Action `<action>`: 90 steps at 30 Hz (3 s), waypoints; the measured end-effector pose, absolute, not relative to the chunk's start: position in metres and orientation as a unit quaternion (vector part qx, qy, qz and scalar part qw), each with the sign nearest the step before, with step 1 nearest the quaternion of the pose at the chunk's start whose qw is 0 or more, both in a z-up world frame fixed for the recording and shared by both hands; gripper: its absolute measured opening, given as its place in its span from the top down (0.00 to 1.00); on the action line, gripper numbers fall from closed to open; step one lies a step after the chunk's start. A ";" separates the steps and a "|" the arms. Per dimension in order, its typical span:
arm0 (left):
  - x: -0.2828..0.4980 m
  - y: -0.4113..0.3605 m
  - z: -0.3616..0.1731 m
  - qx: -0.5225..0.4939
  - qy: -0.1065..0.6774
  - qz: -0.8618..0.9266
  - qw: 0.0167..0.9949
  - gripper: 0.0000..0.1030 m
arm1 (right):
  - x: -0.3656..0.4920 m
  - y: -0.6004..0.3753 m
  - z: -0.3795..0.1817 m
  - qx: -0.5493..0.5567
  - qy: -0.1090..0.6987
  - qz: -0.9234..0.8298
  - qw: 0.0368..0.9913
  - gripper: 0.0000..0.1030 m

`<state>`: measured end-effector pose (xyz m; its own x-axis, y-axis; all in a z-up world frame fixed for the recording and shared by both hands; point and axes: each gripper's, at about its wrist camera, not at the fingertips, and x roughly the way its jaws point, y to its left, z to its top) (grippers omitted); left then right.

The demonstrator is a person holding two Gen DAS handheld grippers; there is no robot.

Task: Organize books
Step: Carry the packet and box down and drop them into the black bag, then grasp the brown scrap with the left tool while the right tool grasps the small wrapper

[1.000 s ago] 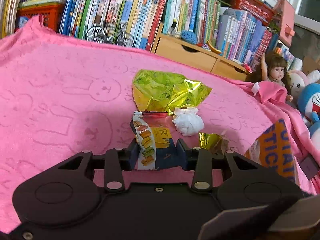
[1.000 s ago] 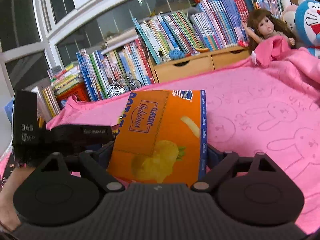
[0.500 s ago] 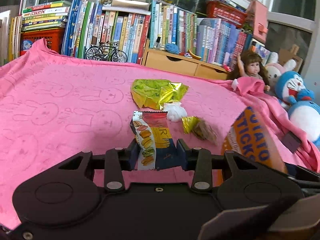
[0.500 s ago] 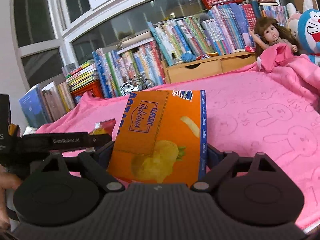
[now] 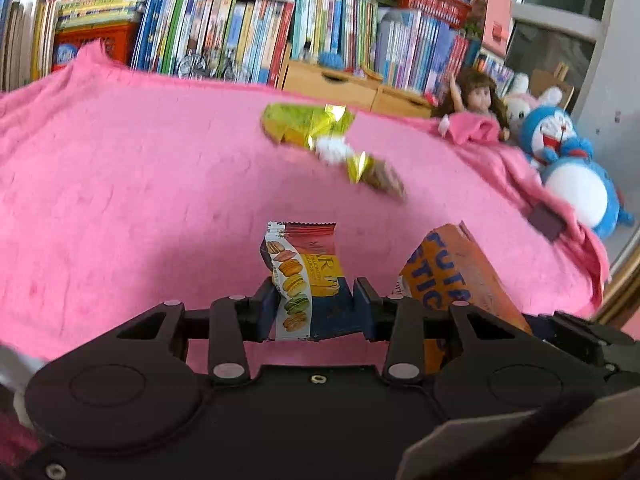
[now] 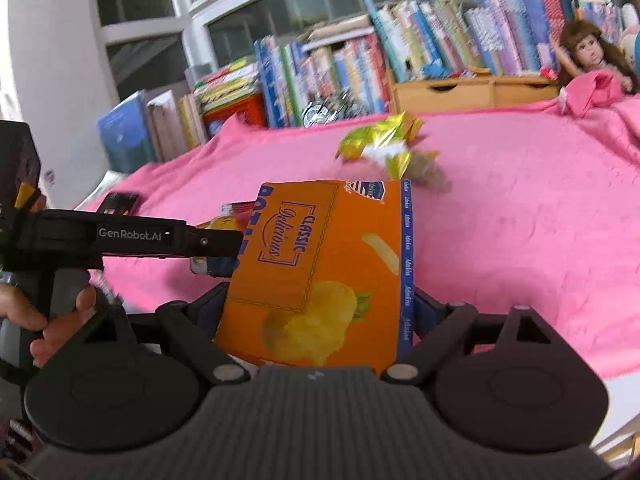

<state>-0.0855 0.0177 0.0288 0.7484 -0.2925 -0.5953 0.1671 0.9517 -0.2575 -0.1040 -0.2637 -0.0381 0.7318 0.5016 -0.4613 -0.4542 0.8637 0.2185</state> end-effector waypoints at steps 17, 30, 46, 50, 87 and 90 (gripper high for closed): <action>-0.132 0.035 -0.039 -0.084 0.455 -0.124 0.878 0.63 | -0.148 -0.237 -0.094 -0.003 0.378 0.304 0.875 0.13; -0.125 0.024 -0.122 -0.051 0.559 -0.109 0.820 0.62 | -0.129 -0.221 -0.162 -0.032 0.484 0.262 0.835 0.13; -0.117 0.020 -0.149 -0.046 0.586 -0.106 0.802 0.59 | -0.122 -0.214 -0.185 -0.044 0.508 0.242 0.825 0.07; -0.118 0.019 -0.147 -0.048 0.586 -0.104 0.802 0.43 | -0.122 -0.214 -0.183 -0.040 0.505 0.240 0.828 0.06; -0.027 0.014 0.047 -0.052 0.314 -0.111 0.941 0.26 | -0.046 -0.274 -0.017 -0.038 0.200 0.194 0.960 0.03; 0.012 0.008 0.049 -0.052 0.323 -0.100 0.940 0.28 | -0.024 -0.278 -0.016 -0.046 0.193 0.175 0.964 0.11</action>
